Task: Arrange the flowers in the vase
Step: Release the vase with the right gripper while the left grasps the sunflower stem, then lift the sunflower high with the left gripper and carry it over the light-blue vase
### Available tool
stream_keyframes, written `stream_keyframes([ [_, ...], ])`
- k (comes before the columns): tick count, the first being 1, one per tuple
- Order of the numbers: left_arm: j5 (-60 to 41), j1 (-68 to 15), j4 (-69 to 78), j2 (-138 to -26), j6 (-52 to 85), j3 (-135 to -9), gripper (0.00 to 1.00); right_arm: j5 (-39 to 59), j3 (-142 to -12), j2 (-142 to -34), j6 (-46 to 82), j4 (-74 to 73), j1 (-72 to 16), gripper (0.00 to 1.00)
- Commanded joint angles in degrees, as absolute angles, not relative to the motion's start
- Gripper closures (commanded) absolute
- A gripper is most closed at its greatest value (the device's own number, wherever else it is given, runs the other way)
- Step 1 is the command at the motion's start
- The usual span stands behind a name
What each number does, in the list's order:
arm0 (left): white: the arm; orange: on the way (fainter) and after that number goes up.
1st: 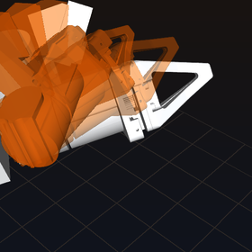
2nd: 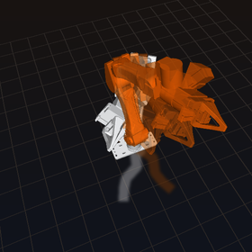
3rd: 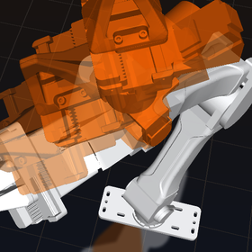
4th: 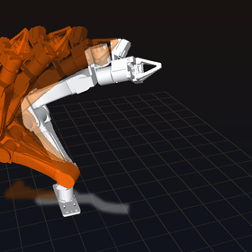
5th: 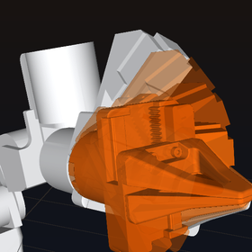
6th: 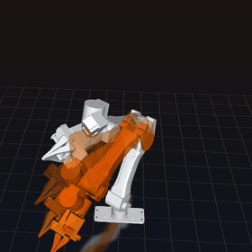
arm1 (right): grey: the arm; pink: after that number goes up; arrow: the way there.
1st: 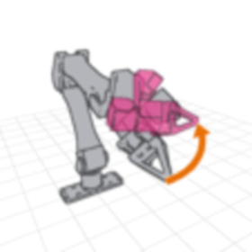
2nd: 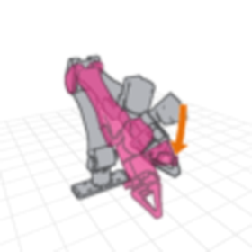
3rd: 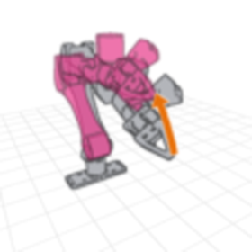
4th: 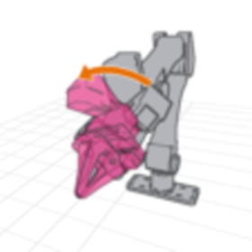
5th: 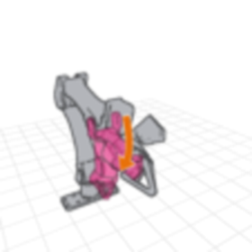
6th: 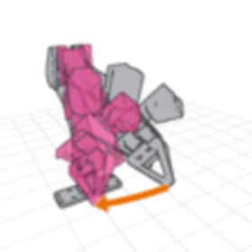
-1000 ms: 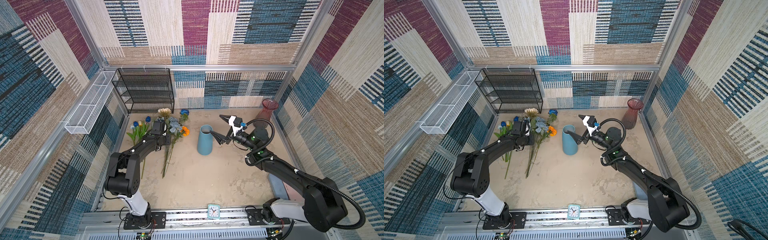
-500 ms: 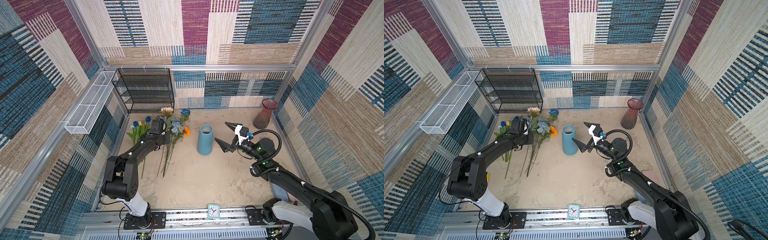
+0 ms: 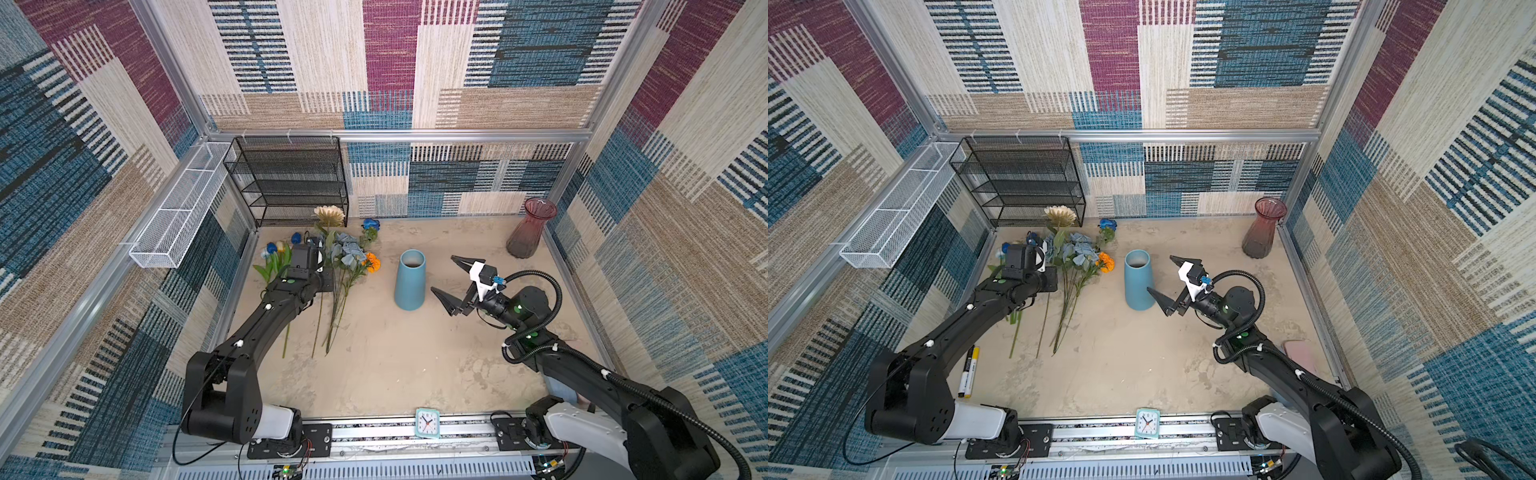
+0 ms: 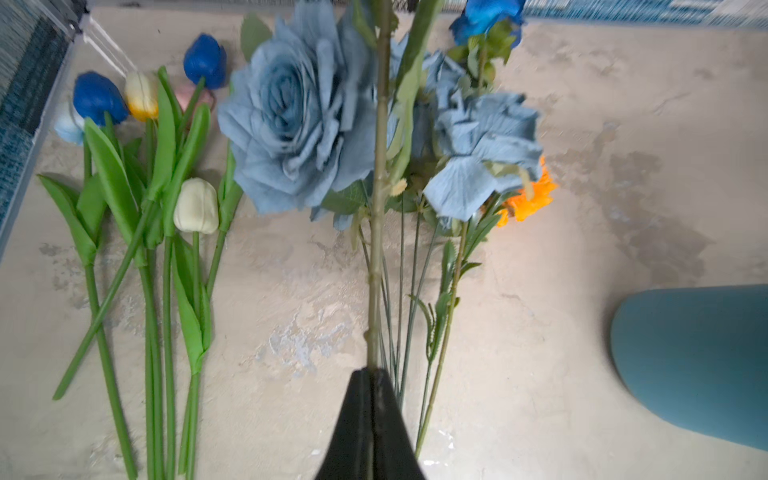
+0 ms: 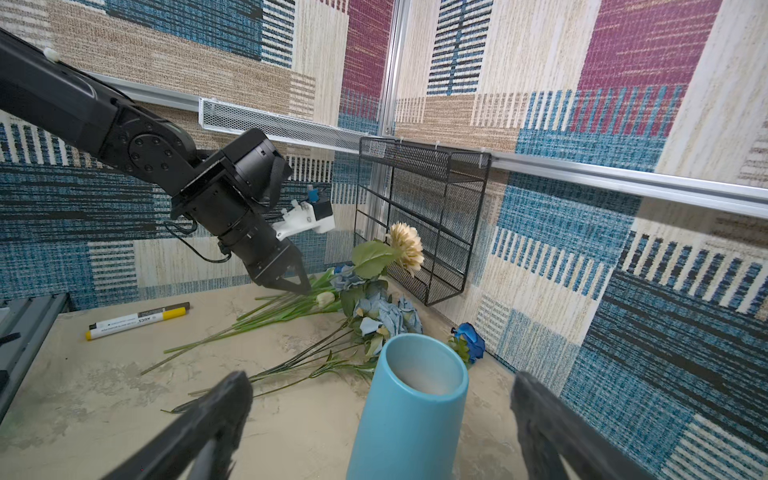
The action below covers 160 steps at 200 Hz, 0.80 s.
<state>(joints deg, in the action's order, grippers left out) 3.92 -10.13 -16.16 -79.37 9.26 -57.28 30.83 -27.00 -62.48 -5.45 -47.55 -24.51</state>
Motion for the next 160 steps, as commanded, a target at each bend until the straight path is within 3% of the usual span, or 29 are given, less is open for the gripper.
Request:
stream_keyframes([
  [1, 1.9, -10.1, -13.3, -74.4, 10.1, -56.0, 1.0, 29.9, -25.6, -62.5, -4.7, -52.4, -24.6, 0.0],
  [49, -2.7, -10.1, -10.4, -63.0, 10.4, -54.2, 1.0, 29.5, -24.0, -63.7, -4.5, -55.6, -24.6, 0.0],
  [101, -19.5, -12.0, 7.5, -50.5, 12.2, -50.9, 1.0, 29.8, -20.7, -61.6, -2.9, -59.0, -24.8, 0.0],
  [160, -32.0, -16.8, 45.0, -59.2, 21.3, -53.7, 1.0, 30.2, -18.2, -62.6, -1.6, -65.2, -25.7, 0.0],
])
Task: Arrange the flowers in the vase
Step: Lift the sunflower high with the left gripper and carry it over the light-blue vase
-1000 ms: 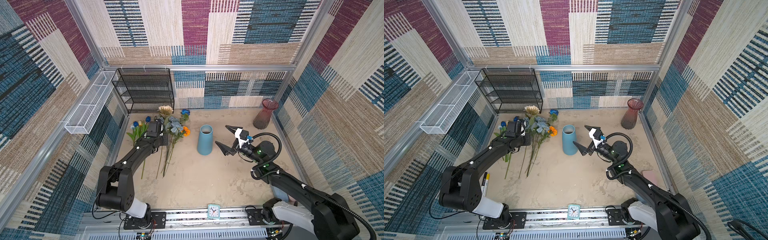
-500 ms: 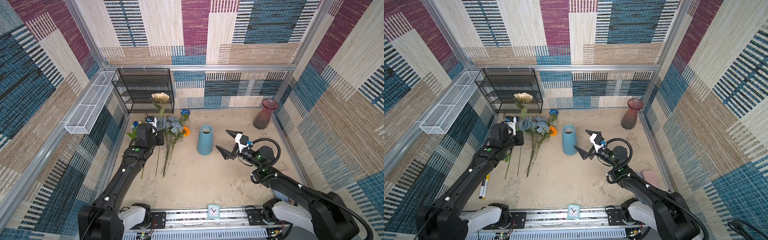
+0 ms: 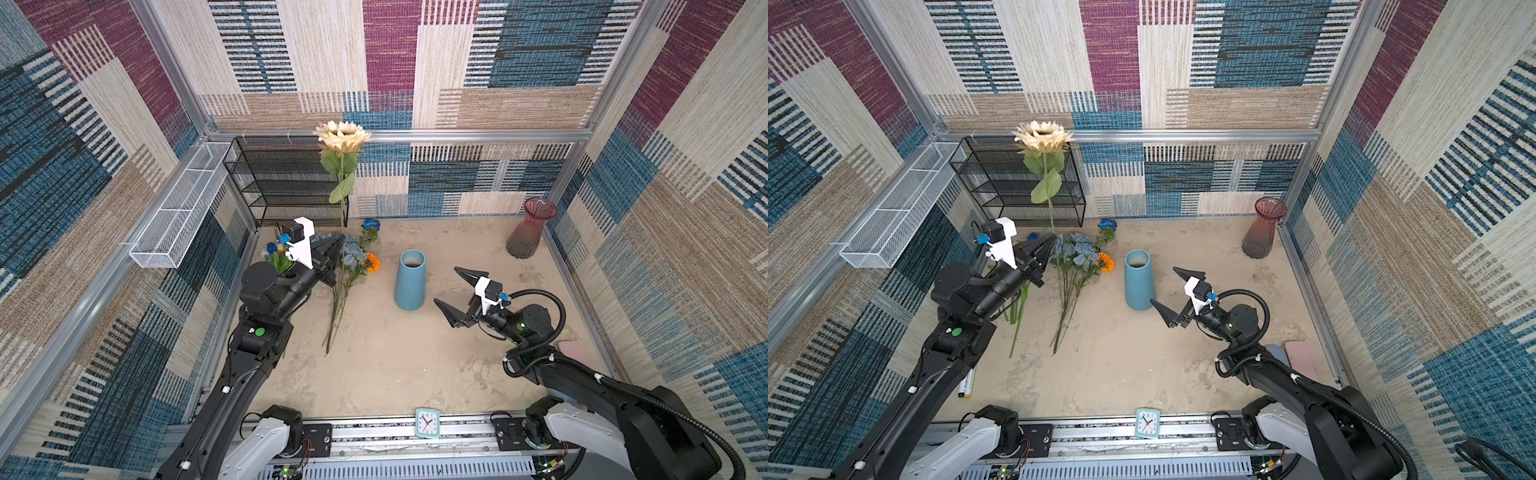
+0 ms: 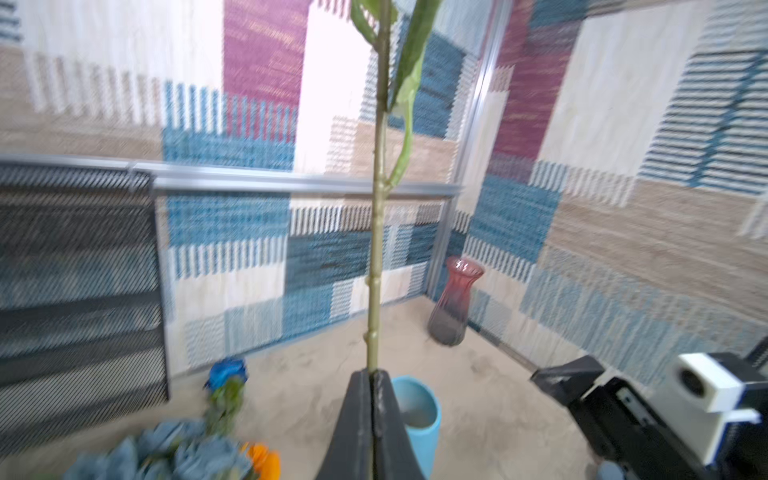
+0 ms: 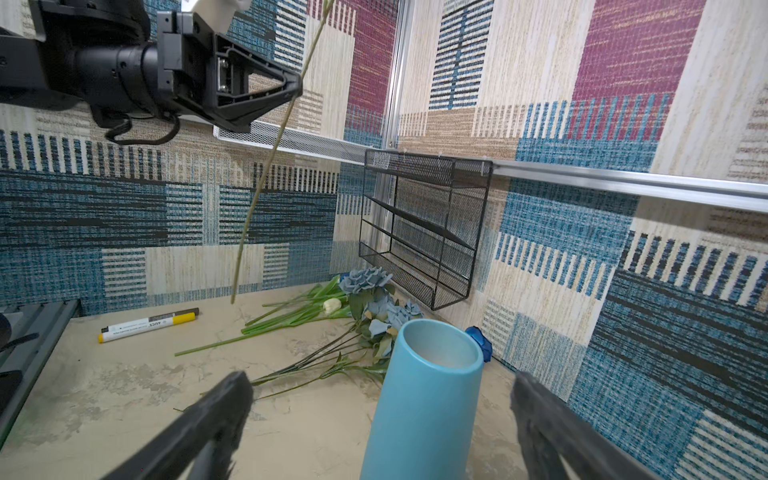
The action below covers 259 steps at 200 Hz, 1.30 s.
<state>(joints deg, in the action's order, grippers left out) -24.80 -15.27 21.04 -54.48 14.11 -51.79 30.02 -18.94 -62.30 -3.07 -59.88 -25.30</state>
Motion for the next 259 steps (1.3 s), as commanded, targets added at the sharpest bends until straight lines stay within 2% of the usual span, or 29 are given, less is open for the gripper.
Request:
stream_keyframes([
  [1, -32.1, -16.8, 45.6, -59.5, 21.6, -53.8, 1.0, 30.1, -18.1, -62.5, -1.6, -65.3, -25.7, 0.0],
  [38, -35.1, -19.1, 60.1, -70.1, 26.4, -61.5, 1.0, 28.5, -16.2, -61.0, -1.7, -66.2, -26.0, 0.0],
  [74, -36.4, -22.1, 62.3, -80.6, 27.1, -70.5, 1.0, 27.4, -15.3, -59.7, -2.3, -66.0, -26.0, 0.0],
  [120, -36.7, -24.1, 64.1, -90.0, 27.2, -74.1, 1.0, 26.8, -14.5, -58.8, -2.9, -65.8, -26.0, 0.0],
  [259, -35.7, -26.2, 64.6, -96.4, 29.0, -67.4, 1.0, 26.5, -14.5, -60.1, -3.2, -66.0, -26.0, 0.0],
])
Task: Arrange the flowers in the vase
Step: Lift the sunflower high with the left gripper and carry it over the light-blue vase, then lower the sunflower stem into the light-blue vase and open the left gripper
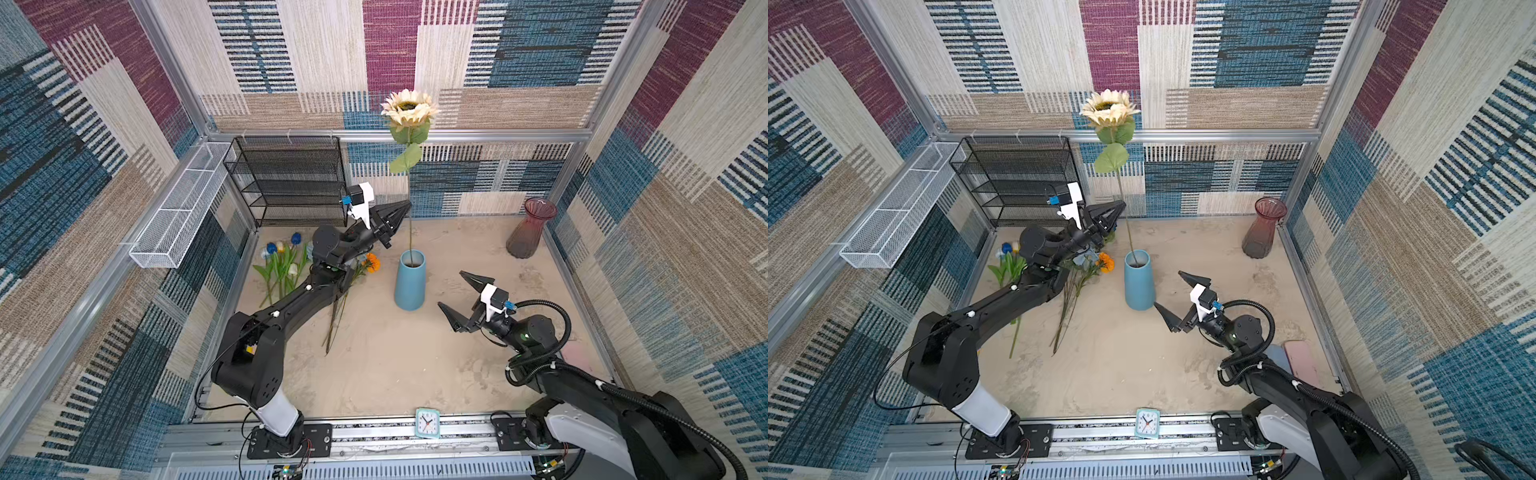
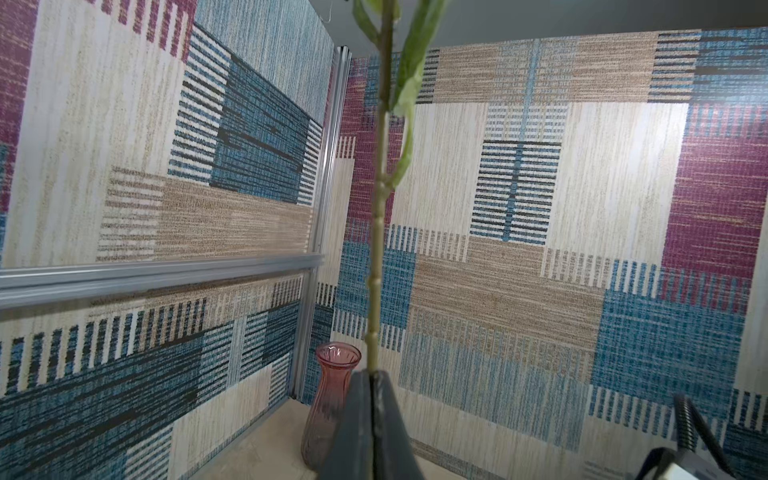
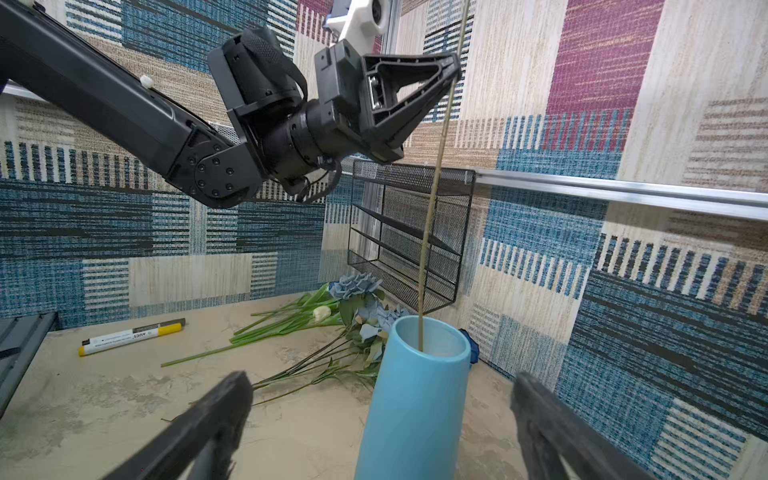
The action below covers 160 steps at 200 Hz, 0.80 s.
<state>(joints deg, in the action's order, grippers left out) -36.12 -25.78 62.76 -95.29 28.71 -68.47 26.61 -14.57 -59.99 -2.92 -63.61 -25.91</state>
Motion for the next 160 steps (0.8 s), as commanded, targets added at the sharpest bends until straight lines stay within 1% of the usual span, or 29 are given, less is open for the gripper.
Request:
stream_keyframes([
  [1, -35.6, -26.2, 64.6, -96.4, 28.9, -67.3, 1.0, 26.5, -14.5, -60.1, -3.2, -66.0, -26.0, 0.0],
  [19, -35.2, -27.1, 64.6, -97.2, 26.4, -65.6, 1.0, 26.6, -14.5, -60.2, -3.3, -65.9, -26.0, 0.0],
  [57, -33.6, -29.4, 53.2, -96.0, 17.0, -64.1, 1.0, 26.9, -14.7, -61.0, -3.6, -65.5, -26.0, 0.0],
  [61, -31.7, -29.6, 52.0, -95.8, 16.1, -63.9, 1.0, 26.9, -14.8, -61.0, -3.6, -65.4, -26.0, 0.0],
  [85, -29.6, -31.0, 45.2, -94.5, 11.6, -63.5, 1.0, 26.6, -14.7, -60.9, -3.9, -65.3, -26.0, 0.0],
  [160, -26.6, -33.2, 41.8, -93.0, 6.6, -58.6, 1.0, 26.4, -14.5, -61.0, -4.1, -65.3, -26.0, 0.0],
])
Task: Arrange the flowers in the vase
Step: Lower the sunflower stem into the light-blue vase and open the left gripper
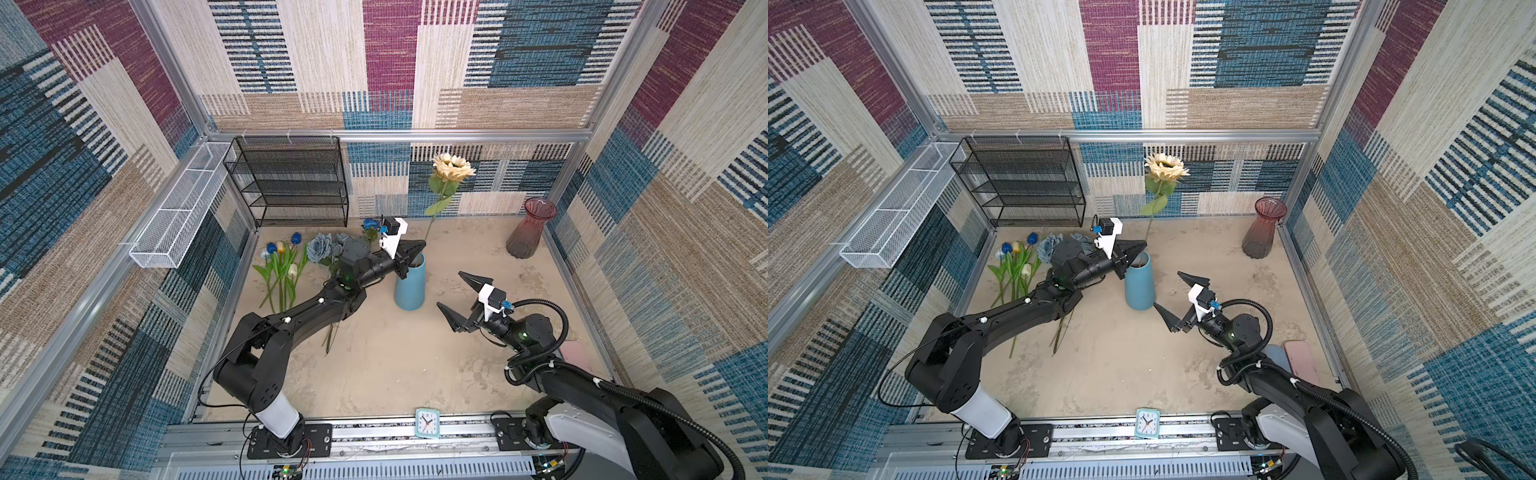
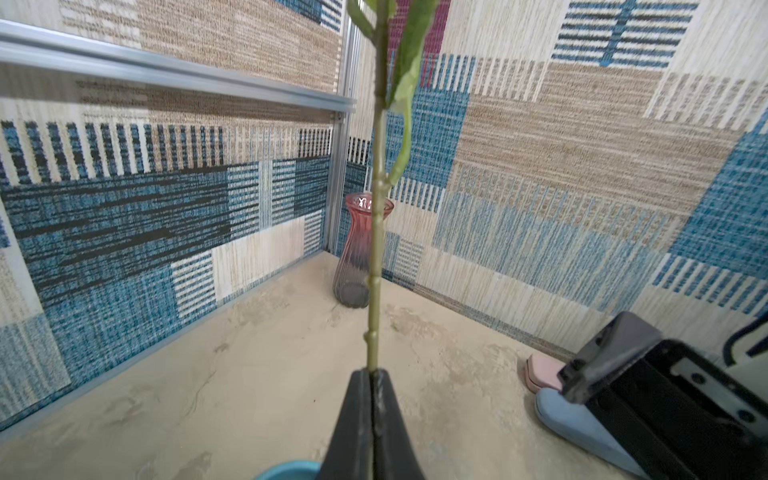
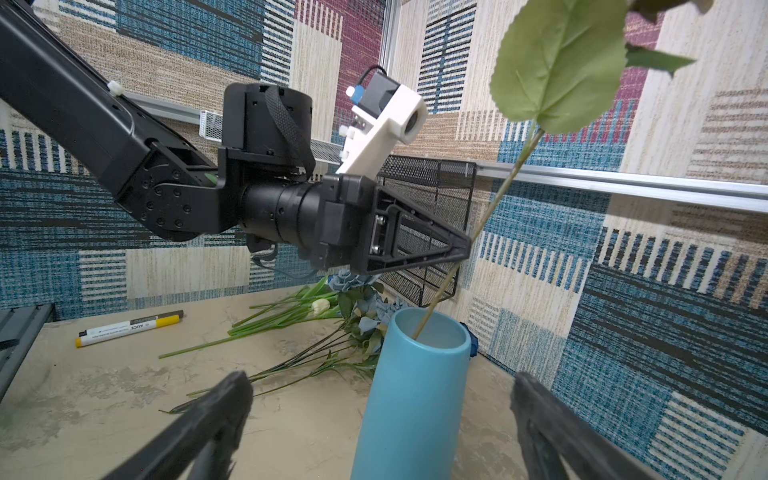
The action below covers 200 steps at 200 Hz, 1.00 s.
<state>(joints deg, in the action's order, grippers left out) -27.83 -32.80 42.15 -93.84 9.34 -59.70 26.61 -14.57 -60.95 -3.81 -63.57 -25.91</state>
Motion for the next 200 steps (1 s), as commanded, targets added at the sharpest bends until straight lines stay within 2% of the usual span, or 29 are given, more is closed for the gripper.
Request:
stream_keyframes([
  [1, -26.6, -33.2, 41.8, -92.9, 6.6, -58.6, 0.99, 26.3, -14.5, -61.1, -4.1, -65.3, -26.0, 0.0],
  [10, -26.5, -33.3, 41.5, -92.4, 6.3, -58.1, 0.89, 26.4, -14.5, -61.2, -4.2, -65.3, -26.0, 0.0],
  [60, -24.0, -33.3, 36.4, -88.3, 2.5, -55.9, 0.7, 26.2, -14.5, -62.0, -3.9, -65.7, -26.0, 0.0],
  [114, -20.7, -33.1, 29.1, -86.3, -0.2, -56.7, 0.69, 25.6, -14.7, -62.8, -3.3, -66.0, -26.0, 0.0],
  [153, -17.8, -32.0, 26.3, -83.3, 1.2, -57.3, 0.61, 24.8, -15.0, -62.6, -3.3, -64.8, -26.0, 0.0],
  [200, -9.6, -26.7, 15.6, -71.9, 1.6, -55.4, 0.5, 25.1, -14.8, -62.1, -2.8, -65.1, -26.0, 0.0],
])
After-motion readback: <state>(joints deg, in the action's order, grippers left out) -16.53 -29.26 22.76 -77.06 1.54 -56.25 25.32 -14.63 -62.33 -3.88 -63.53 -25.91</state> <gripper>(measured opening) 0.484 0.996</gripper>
